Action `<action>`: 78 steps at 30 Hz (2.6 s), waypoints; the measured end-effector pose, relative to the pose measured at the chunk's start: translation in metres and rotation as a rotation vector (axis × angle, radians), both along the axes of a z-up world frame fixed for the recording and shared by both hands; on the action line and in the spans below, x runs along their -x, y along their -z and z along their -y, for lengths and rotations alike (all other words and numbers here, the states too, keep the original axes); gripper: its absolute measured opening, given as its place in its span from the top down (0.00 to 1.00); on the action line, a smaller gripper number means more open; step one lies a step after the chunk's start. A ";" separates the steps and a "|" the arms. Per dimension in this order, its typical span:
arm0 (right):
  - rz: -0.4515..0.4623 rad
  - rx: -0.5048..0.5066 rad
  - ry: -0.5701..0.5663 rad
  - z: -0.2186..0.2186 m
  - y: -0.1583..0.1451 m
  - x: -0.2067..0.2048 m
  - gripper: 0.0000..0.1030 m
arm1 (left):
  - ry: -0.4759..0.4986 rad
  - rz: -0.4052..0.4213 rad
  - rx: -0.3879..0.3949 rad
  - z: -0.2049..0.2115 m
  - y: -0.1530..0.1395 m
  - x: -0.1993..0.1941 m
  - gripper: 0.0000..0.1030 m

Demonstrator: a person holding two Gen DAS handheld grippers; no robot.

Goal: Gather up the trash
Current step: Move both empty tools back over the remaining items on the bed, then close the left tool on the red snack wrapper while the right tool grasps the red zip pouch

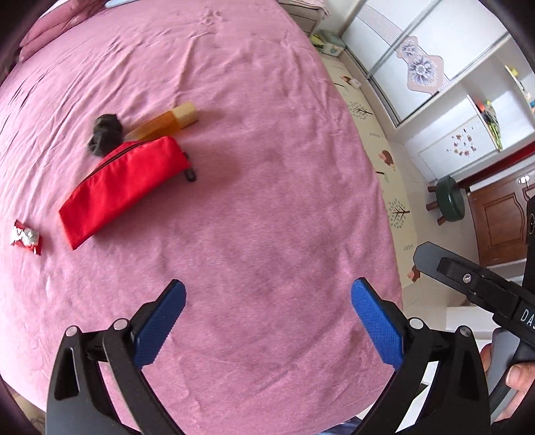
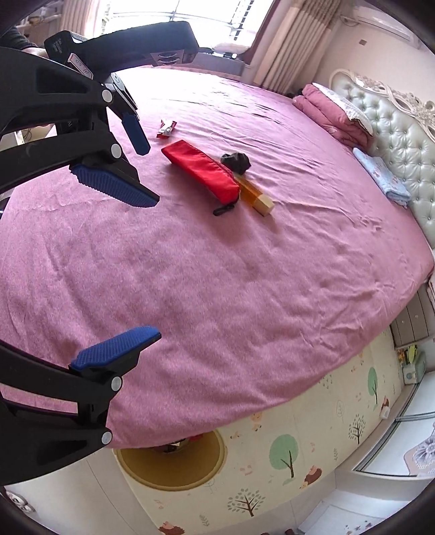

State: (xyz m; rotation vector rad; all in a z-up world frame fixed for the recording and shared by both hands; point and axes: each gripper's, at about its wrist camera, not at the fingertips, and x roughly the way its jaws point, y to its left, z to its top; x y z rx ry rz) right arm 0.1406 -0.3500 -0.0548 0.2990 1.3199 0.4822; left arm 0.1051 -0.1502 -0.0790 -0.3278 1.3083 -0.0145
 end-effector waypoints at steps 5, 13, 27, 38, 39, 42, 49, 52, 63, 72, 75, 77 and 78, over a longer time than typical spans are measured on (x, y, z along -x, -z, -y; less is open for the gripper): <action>0.003 -0.003 -0.110 -0.074 0.005 -0.001 0.30 | -0.191 0.015 -0.012 -0.083 0.001 0.028 0.04; -0.001 -0.005 -0.263 -0.184 0.017 -0.009 0.31 | -0.449 0.005 -0.001 -0.195 0.009 0.055 0.04; -0.032 0.042 -0.367 -0.274 0.050 -0.035 0.31 | -0.630 -0.034 0.054 -0.287 0.055 0.055 0.04; -0.099 0.070 -0.324 -0.287 0.082 -0.050 0.30 | -0.741 -0.099 0.084 -0.343 0.107 0.032 0.04; -0.105 0.072 -0.321 -0.287 0.084 -0.050 0.30 | -0.752 -0.109 0.090 -0.347 0.113 0.030 0.04; -0.121 0.080 -0.313 -0.285 0.090 -0.051 0.30 | -0.774 -0.149 0.100 -0.357 0.129 0.025 0.04; -0.155 0.081 -0.258 -0.267 0.094 -0.053 0.27 | -0.774 -0.186 0.034 -0.359 0.141 0.011 0.07; -0.175 0.083 -0.228 -0.258 0.100 -0.055 0.25 | -0.701 -0.228 -0.084 -0.349 0.140 -0.001 0.19; -0.312 -0.026 -0.020 -0.236 0.128 -0.073 0.20 | -0.647 -0.086 0.030 -0.349 0.120 -0.009 0.58; -0.401 -0.061 0.124 -0.227 0.148 -0.087 0.59 | -0.591 -0.050 0.100 -0.334 0.108 -0.006 0.58; -0.385 -0.072 0.081 -0.221 0.142 -0.084 0.89 | -0.562 -0.056 0.098 -0.324 0.106 -0.004 0.58; -0.362 -0.069 0.057 -0.222 0.134 -0.084 0.92 | -0.533 -0.062 0.096 -0.316 0.106 -0.004 0.58; -0.353 -0.073 0.050 -0.220 0.130 -0.081 0.93 | -0.518 -0.065 0.096 -0.310 0.105 -0.004 0.58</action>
